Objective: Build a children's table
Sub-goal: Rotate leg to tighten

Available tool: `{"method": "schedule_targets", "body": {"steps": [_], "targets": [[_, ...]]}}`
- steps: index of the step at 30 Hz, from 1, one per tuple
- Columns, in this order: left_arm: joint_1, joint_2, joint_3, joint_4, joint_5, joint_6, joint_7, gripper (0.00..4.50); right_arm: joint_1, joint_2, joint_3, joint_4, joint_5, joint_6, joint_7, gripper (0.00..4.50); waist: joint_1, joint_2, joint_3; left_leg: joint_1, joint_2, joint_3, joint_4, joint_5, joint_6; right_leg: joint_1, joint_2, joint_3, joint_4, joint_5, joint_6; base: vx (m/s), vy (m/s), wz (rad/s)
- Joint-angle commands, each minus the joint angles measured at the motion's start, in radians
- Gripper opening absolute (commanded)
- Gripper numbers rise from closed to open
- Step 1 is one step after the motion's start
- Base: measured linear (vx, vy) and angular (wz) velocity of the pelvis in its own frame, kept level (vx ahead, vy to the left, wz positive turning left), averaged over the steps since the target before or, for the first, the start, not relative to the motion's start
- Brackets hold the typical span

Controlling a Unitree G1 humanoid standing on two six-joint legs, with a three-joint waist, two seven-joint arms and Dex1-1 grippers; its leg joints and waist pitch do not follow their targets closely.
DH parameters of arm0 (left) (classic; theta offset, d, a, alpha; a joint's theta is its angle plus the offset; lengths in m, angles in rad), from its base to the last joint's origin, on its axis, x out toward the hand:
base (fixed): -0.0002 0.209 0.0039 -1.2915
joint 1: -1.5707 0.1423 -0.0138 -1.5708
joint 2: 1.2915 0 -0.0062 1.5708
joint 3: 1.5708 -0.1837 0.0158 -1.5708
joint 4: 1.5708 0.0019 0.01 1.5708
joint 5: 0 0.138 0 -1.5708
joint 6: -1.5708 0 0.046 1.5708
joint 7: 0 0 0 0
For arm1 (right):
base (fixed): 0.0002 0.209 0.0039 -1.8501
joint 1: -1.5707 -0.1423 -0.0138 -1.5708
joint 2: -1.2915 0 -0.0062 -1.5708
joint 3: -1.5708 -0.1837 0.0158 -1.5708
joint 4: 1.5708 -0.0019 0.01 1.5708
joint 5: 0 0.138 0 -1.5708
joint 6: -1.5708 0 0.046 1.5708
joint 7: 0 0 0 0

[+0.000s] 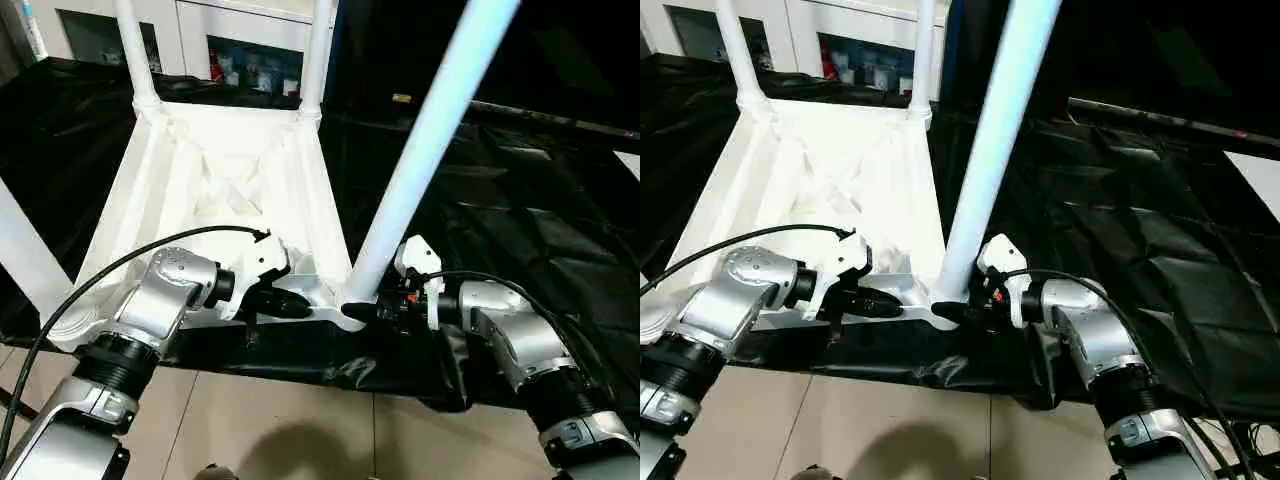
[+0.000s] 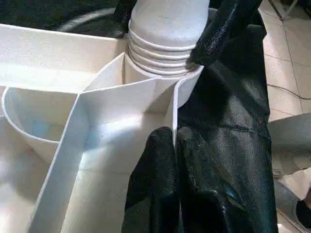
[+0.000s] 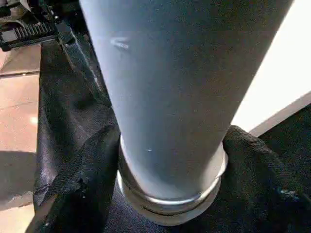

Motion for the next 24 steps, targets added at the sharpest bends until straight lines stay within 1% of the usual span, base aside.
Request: {"method": "schedule_targets", "body": {"steps": [1,2,3,4,5,6,7,8,9,10,11,12,14,15,16,17,18,19,20,21,22,23,24], "targets": [[0.000,-0.058,-0.006,0.031,-0.007,-0.003,0.063,0.00,-0.004,0.024,-0.060,0.039,-0.003,-0.005,-0.119,2.80,-0.001,0.003,-0.060,0.008,0.004,0.012,-0.061,-0.167,0.027,0.053,-0.046,0.032,-0.065,-0.134,-0.203,0.000,0.000,0.00],[-0.010,-0.081,0.003,0.058,0.004,-0.008,0.114,0.00,-0.012,0.045,-0.075,0.064,-0.014,-0.014,-0.186,2.78,-0.002,0.003,-0.058,0.008,0.003,0.013,-0.062,-0.174,0.022,0.052,-0.046,0.032,-0.068,-0.150,-0.200,0.000,0.000,0.00],[-0.020,-0.106,0.009,0.086,0.014,-0.011,0.160,0.00,-0.023,0.070,-0.091,0.096,-0.029,-0.022,-0.269,2.76,-0.002,0.003,-0.057,0.009,0.002,0.012,-0.062,-0.198,0.009,0.051,-0.048,0.032,-0.073,-0.201,-0.187,0.000,0.000,0.00],[-0.025,-0.120,0.012,0.100,0.018,-0.010,0.188,0.00,-0.029,0.091,-0.103,0.118,-0.039,-0.023,-0.333,2.75,-0.004,0.001,-0.057,0.008,0.001,0.011,-0.063,-0.212,-0.007,0.050,-0.050,0.032,-0.077,-0.255,-0.170,0.000,0.000,0.00],[-0.038,-0.146,0.017,0.126,0.027,-0.012,0.239,0.00,-0.031,0.111,-0.110,0.130,-0.044,-0.021,-0.379,2.75,-0.006,0.000,-0.056,0.007,0.000,0.009,-0.065,-0.222,-0.013,0.051,-0.050,0.031,-0.079,-0.284,-0.160,0.000,0.000,0.00],[-0.050,-0.173,0.021,0.151,0.035,-0.010,0.283,0.00,-0.032,0.135,-0.119,0.138,-0.049,-0.018,-0.431,2.74,-0.009,-0.002,-0.055,0.005,0.000,0.007,-0.065,-0.235,-0.019,0.050,-0.051,0.030,-0.085,-0.336,-0.137,0.000,0.000,0.00],[-0.050,-0.173,0.021,0.151,0.035,-0.010,0.283,0.00,-0.032,0.135,-0.119,0.138,-0.049,-0.018,-0.431,2.74,-0.008,-0.001,-0.054,0.013,0.000,0.008,-0.063,-0.258,-0.018,0.042,-0.052,0.032,-0.093,-0.384,-0.122,0.000,0.000,0.00],[-0.058,-0.190,0.023,0.167,0.039,-0.009,0.312,0.00,-0.031,0.150,-0.124,0.141,-0.051,-0.016,-0.460,2.74,-0.008,-0.001,-0.055,0.012,0.000,0.007,-0.063,-0.257,-0.017,0.044,-0.054,0.033,-0.093,-0.389,-0.117,0.000,0.000,0.00],[-0.075,-0.220,0.027,0.198,0.051,-0.006,0.370,0.00,-0.032,0.178,-0.132,0.146,-0.056,-0.008,-0.518,2.74,-0.008,0.000,-0.056,0.010,-0.001,0.008,-0.064,-0.246,-0.013,0.043,-0.050,0.034,-0.092,-0.372,-0.113,0.000,0.000,0.00],[-0.103,-0.265,0.027,0.246,0.072,-0.001,0.451,0.00,-0.039,0.222,-0.137,0.160,-0.066,0.000,-0.607,2.74,-0.007,-0.001,-0.056,0.011,0.001,0.007,-0.064,-0.246,-0.014,0.042,-0.050,0.033,-0.092,-0.368,-0.113,0.000,0.000,0.00],[-0.118,-0.288,0.030,0.270,0.079,-0.004,0.496,0.00,-0.044,0.241,-0.134,0.167,-0.075,0.002,-0.644,2.74,-0.009,0.002,-0.057,0.012,0.000,0.006,-0.065,-0.246,-0.018,0.041,-0.048,0.032,-0.092,-0.362,-0.111,0.000,0.000,0.00],[-0.134,-0.311,0.032,0.295,0.085,-0.009,0.528,0.00,-0.049,0.262,-0.131,0.178,-0.087,-0.003,-0.677,2.74,-0.007,0.002,-0.059,0.013,0.000,0.006,-0.065,-0.240,-0.022,0.042,-0.048,0.032,-0.088,-0.335,-0.117,0.000,0.000,0.00],[-0.154,-0.340,0.036,0.327,0.095,-0.019,0.575,0.00,-0.055,0.291,-0.124,0.189,-0.096,-0.012,-0.705,2.74,-0.005,0.002,-0.059,0.009,-0.002,0.007,-0.065,-0.236,-0.019,0.044,-0.046,0.033,-0.086,-0.304,-0.117,0.000,0.000,0.00],[-0.164,-0.352,0.030,0.344,0.106,-0.038,0.587,0.00,-0.057,0.306,-0.107,0.190,-0.105,-0.026,-0.692,2.74,-0.003,0.001,-0.059,0.010,-0.003,0.007,-0.064,-0.239,-0.012,0.044,-0.047,0.033,-0.087,-0.298,-0.116,0.000,0.000,0.00],[-0.168,-0.357,0.029,0.351,0.108,-0.043,0.587,0.00,-0.057,0.308,-0.095,0.187,-0.112,-0.039,-0.682,2.74,-0.002,0.000,-0.060,0.010,-0.004,0.008,-0.062,-0.238,-0.006,0.045,-0.047,0.033,-0.087,-0.291,-0.116,0.000,0.000,0.00],[-0.170,-0.358,0.028,0.352,0.109,-0.048,0.586,0.00,-0.056,0.309,-0.089,0.182,-0.111,-0.051,-0.666,2.74,-0.001,0.005,-0.061,0.008,-0.003,0.008,-0.063,-0.229,0.001,0.047,-0.048,0.034,-0.086,-0.268,-0.119,0.000,0.000,0.00],[-0.170,-0.355,0.026,0.351,0.110,-0.054,0.576,0.00,-0.054,0.308,-0.089,0.174,-0.104,-0.059,-0.649,3.29,0.000,0.002,-0.060,0.006,-0.004,0.008,-0.063,-0.220,0.009,0.049,-0.046,0.033,-0.085,-0.253,-0.121,0.000,0.000,0.00],[-0.168,-0.349,0.025,0.346,0.109,-0.053,0.567,0.00,-0.054,0.306,-0.096,0.169,-0.092,-0.062,-0.636,3.29,0.001,0.004,-0.061,0.007,-0.004,0.009,-0.062,-0.217,0.013,0.049,-0.047,0.033,-0.084,-0.250,-0.124,0.000,0.000,0.00],[-0.166,-0.340,0.024,0.344,0.109,-0.058,0.554,0.00,-0.054,0.303,-0.105,0.162,-0.077,-0.062,-0.617,3.42,0.000,0.004,-0.060,0.007,-0.003,0.009,-0.063,-0.220,0.014,0.049,-0.047,0.033,-0.085,-0.254,-0.124,0.000,0.000,0.00],[-0.165,-0.335,0.025,0.344,0.109,-0.062,0.547,0.00,-0.055,0.301,-0.112,0.159,-0.069,-0.062,-0.606,3.42,0.000,0.004,-0.059,0.006,-0.003,0.009,-0.063,-0.232,0.016,0.049,-0.048,0.032,-0.088,-0.275,-0.123,0.000,0.000,0.00],[-0.161,-0.325,0.025,0.340,0.106,-0.067,0.522,0.00,-0.055,0.292,-0.114,0.152,-0.061,-0.061,-0.584,3.63,-0.001,0.001,-0.059,0.004,-0.003,0.008,-0.064,-0.238,0.016,0.050,-0.049,0.031,-0.090,-0.297,-0.118,0.000,0.000,0.00],[-0.159,-0.320,0.025,0.338,0.104,-0.070,0.509,0.00,-0.055,0.287,-0.115,0.149,-0.059,-0.061,-0.573,3.79,0.000,0.003,-0.058,0.005,-0.002,0.007,-0.065,-0.242,0.016,0.049,-0.049,0.031,-0.090,-0.309,-0.116,0.000,0.000,0.00],[-0.148,-0.301,0.019,0.326,0.098,-0.086,0.461,0.00,-0.054,0.262,-0.103,0.138,-0.063,-0.065,-0.533,3.87,0.001,0.003,-0.058,0.006,-0.002,0.007,-0.065,-0.249,0.018,0.048,-0.050,0.031,-0.094,-0.327,-0.112,0.000,0.000,0.00]]}}
